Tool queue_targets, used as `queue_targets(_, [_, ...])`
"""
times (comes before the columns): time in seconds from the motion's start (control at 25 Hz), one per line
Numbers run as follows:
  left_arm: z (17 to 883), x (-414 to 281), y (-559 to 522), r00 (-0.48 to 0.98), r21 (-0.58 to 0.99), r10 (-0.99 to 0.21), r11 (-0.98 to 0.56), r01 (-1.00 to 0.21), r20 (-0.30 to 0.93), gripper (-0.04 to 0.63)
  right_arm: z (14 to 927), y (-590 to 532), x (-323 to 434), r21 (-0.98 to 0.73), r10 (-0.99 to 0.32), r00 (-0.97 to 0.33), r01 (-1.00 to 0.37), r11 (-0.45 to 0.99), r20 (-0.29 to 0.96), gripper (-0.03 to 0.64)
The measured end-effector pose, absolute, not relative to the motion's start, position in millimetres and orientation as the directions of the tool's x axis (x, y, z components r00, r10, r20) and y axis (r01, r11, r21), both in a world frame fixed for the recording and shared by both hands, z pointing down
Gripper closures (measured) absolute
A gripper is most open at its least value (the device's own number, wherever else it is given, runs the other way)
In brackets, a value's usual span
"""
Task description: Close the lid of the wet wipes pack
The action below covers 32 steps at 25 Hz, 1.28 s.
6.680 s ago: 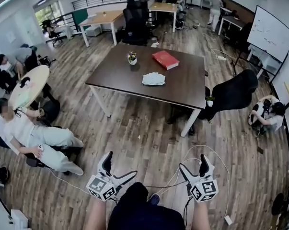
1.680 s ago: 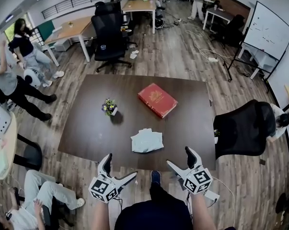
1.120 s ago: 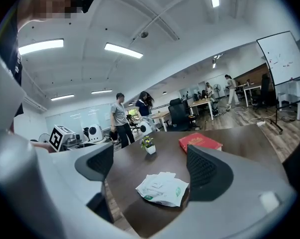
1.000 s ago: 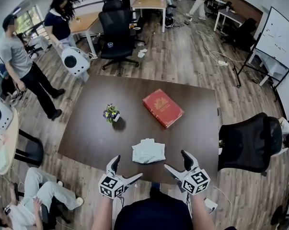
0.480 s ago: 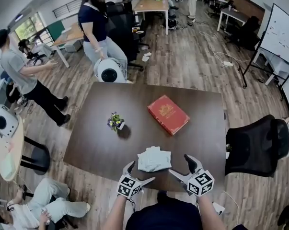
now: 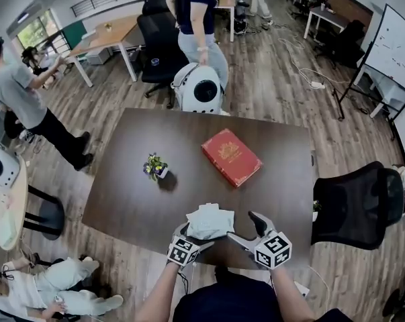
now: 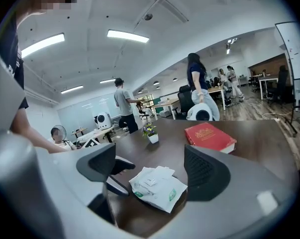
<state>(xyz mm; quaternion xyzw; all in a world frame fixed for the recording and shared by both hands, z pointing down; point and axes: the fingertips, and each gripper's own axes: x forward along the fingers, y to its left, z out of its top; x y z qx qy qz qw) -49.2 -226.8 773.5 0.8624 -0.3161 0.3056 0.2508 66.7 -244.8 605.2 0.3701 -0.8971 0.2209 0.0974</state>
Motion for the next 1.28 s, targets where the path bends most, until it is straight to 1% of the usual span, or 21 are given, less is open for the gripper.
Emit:
queue_targets(0.44, [817.4, -52.0, -226.7, 0.579, 0.254, -0.332, -0.660, -0.707, 0.745, 0.090, 624.6, -255.4, 57.5, -0.330, -0.590, -0.720, -0.693, 0.641, 0.366, 0.183])
queue_targets(0.72, [828.3, -54.1, -230.2, 0.564, 0.259, -0.336, -0.637, -0.726, 0.755, 0.133, 637.1, -267.6, 50.3, -0.341, -0.540, -0.740, -0.667, 0.662, 0.400, 0.189])
queue_targets(0.92, [830.7, -55.2, -234.8, 0.561, 0.267, -0.348, -0.617, -0.740, 0.751, 0.146, 652.6, -285.3, 39.1, -0.355, -0.497, -0.756, -0.645, 0.676, 0.426, 0.190])
queue_targets(1.0, [831.8, -55.4, -234.6, 0.557, 0.264, -0.350, -0.614, -0.744, 0.754, 0.150, 660.4, -291.3, 33.2, -0.376, -0.475, -0.765, -0.634, 0.676, 0.435, 0.193])
queue_targets(1.08, [833.3, -55.4, -235.4, 0.551, 0.259, -0.354, -0.611, -0.748, 0.756, 0.156, 666.4, -297.4, 27.5, -0.434, -0.451, -0.785, -0.613, 0.660, 0.424, 0.195])
queue_targets(1.16, [835.5, -56.0, -237.8, 0.546, 0.251, -0.362, -0.609, -0.752, 0.756, 0.166, 669.6, -305.3, 22.8, -0.478, -0.437, -0.800, -0.597, 0.644, 0.411, 0.213])
queue_targets(1.28, [840.1, -57.1, -240.3, 0.537, 0.235, -0.369, -0.614, -0.754, 0.758, 0.181, 676.3, -316.4, 19.4, -0.476, -0.428, -0.798, -0.598, 0.645, 0.424, 0.215])
